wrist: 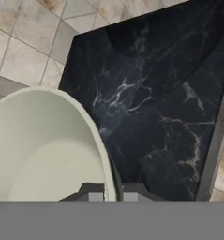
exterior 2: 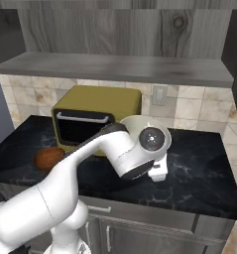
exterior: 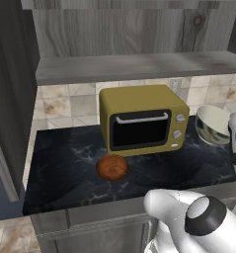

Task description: Pick up the bowls on the counter and stack them on top of one another in the open cabinet. Place the smaller bowl on top of the larger bowl.

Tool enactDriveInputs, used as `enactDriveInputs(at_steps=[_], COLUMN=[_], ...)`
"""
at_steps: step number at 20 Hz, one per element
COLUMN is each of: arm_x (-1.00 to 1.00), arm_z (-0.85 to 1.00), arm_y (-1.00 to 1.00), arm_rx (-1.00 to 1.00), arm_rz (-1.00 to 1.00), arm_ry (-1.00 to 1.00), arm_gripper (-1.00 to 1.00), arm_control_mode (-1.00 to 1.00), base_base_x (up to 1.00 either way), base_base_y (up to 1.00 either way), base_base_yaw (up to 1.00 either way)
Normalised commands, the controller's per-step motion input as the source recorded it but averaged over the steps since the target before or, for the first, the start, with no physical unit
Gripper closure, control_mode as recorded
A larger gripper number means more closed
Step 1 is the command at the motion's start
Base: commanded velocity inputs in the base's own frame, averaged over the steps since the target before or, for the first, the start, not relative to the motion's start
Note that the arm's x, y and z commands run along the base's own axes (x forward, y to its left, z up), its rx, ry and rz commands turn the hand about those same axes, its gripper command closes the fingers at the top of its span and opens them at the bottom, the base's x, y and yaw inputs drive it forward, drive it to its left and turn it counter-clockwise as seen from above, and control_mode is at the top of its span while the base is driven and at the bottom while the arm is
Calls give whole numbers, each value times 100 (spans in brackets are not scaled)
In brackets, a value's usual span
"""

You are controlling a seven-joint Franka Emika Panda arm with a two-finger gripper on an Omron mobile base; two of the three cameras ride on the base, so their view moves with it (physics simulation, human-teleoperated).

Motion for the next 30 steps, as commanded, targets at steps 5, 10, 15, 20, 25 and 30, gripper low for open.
enactDriveInputs(at_steps=[5,10,15,20,25,30], arm_x=[-39,-40,-40,-33,-19,-9], arm_z=[27,28,31,39,47,52], arm_y=[14,2,0,3,11,11], arm_rx=[-3,0,-1,-7,-12,-12], arm_rz=[0,0,0,0,0,0], arm_ry=[3,5,4,2,0,0], arm_gripper=[100,100,100,100,100,100], arm_control_mode=[-100,-100,-100,-100,-100,-100], base_base_x=[0,0,0,0,0,0], base_base_y=[0,0,0,0,0,0], base_base_yaw=[0,0,0,0,0,0])
